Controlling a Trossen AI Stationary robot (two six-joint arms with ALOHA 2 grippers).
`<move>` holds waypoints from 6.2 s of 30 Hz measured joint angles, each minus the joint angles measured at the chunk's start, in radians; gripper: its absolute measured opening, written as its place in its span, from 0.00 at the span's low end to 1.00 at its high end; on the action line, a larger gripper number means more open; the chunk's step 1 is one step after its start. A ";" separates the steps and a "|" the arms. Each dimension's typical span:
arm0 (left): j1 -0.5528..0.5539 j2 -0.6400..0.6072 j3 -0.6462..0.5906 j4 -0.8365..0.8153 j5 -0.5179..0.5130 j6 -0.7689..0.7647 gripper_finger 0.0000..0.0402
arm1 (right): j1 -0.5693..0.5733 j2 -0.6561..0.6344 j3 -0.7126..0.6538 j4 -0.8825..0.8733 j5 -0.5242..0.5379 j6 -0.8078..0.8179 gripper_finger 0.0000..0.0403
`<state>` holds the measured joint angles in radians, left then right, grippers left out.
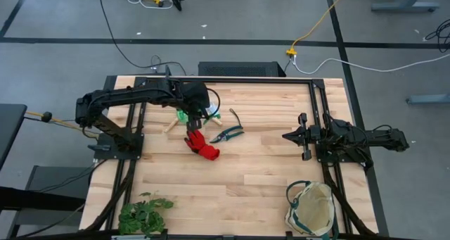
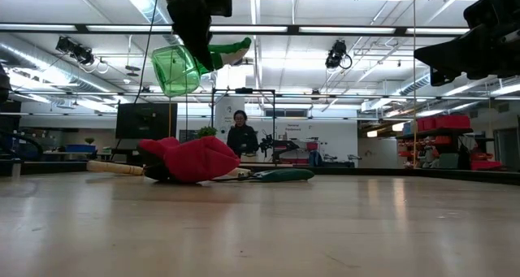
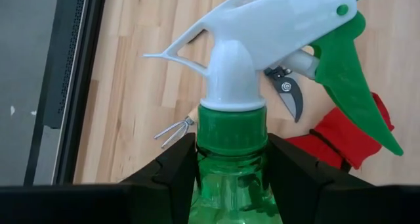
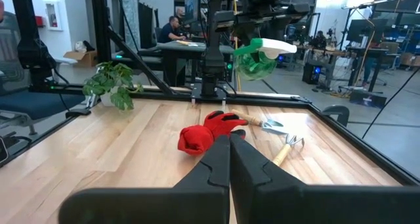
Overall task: Pick & Place Garden tools in Gardening bag
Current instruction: Put the green spray into the gardening bag
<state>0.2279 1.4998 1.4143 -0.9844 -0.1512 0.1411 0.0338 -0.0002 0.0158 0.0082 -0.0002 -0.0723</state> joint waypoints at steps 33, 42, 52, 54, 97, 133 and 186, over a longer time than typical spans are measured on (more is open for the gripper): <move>-0.104 -0.001 0.000 0.007 0.130 -0.014 0.42 | 0.000 0.000 0.000 0.000 0.000 0.000 0.00; -0.109 -0.001 0.000 0.013 0.131 -0.026 0.42 | 0.000 0.000 0.000 0.000 0.000 0.000 0.00; -0.109 -0.001 0.000 0.036 0.130 -0.055 0.42 | 0.000 0.000 0.000 0.008 -0.016 0.156 0.00; -0.109 -0.001 0.000 0.036 0.130 -0.060 0.42 | 0.000 0.000 0.000 0.014 -0.016 0.170 0.00; -0.109 -0.001 0.000 0.036 0.127 -0.069 0.42 | 0.000 0.451 0.445 0.140 0.116 0.138 0.00; -0.109 -0.001 0.000 0.036 0.126 -0.051 0.42 | 0.000 0.616 0.618 0.139 0.116 0.437 0.00; -0.121 -0.001 0.000 0.040 0.136 -0.041 0.42 | 0.000 0.864 0.618 0.179 0.191 1.218 0.12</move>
<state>0.1073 1.4990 1.4147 -0.9447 -0.0154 0.0998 0.0334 0.8640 0.6342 0.1870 0.1909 1.1461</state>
